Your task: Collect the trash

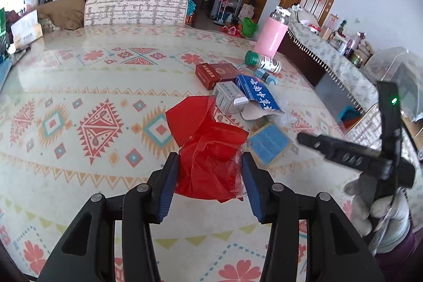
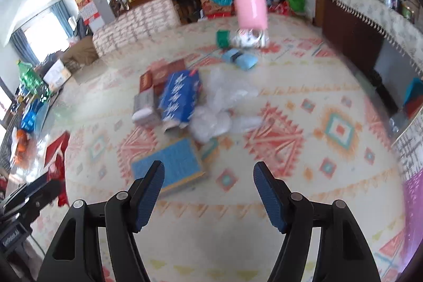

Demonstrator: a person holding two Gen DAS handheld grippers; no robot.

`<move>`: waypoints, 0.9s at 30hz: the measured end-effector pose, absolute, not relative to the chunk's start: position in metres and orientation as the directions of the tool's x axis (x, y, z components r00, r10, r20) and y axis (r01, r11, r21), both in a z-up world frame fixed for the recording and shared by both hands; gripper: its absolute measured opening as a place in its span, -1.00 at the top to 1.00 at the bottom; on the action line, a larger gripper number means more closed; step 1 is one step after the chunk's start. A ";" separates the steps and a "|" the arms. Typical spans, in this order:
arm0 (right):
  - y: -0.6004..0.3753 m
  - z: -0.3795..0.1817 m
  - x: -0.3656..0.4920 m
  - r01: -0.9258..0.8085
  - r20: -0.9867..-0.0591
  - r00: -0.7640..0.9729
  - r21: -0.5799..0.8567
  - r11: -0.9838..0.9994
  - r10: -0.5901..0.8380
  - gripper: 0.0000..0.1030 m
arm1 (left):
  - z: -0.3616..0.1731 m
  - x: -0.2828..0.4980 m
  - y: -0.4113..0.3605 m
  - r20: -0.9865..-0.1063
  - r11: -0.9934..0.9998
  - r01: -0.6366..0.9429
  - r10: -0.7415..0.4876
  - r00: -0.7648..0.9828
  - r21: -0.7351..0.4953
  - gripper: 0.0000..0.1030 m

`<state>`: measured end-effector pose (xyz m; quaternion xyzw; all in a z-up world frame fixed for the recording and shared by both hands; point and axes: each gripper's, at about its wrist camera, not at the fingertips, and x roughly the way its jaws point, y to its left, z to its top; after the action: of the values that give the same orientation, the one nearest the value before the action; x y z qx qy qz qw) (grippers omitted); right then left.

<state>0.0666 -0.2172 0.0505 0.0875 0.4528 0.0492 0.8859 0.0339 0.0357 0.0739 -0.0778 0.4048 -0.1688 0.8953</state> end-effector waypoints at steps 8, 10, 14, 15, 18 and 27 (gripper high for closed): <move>-0.181 0.034 0.077 0.124 -0.848 0.508 0.247 0.961 0.152 -0.48 | 0.075 0.032 0.055 -0.685 0.946 0.176 -0.318 0.656 -0.270 0.10; -0.172 0.032 0.081 0.156 -0.854 0.500 0.250 0.956 0.141 -0.51 | 0.075 0.033 0.058 -0.686 0.954 0.157 -0.292 0.667 -0.254 0.10; -0.157 0.027 0.096 0.240 -0.869 0.483 0.251 0.938 0.109 -0.58 | 0.073 0.037 0.068 -0.685 0.956 0.129 -0.280 0.672 -0.265 0.10; -0.154 0.026 0.100 0.254 -0.870 0.481 0.251 0.934 0.103 -0.59 | 0.073 0.037 0.070 -0.684 0.956 0.123 -0.278 0.674 -0.267 0.10; -0.147 0.026 0.108 0.279 -0.881 0.469 0.211 0.937 0.059 -0.60 | 0.071 0.040 0.075 -0.690 0.957 0.100 -0.266 0.674 -0.271 0.10; -0.140 0.020 0.112 0.274 -0.900 0.435 0.145 0.951 0.012 -0.35 | 0.073 0.037 0.075 -0.686 0.963 0.093 -0.247 0.684 -0.253 0.10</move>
<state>0.1118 -0.1398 0.0202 0.1358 0.5258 -0.0782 0.8361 0.0369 0.0752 0.0732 -0.0994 0.3864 -0.0931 0.9122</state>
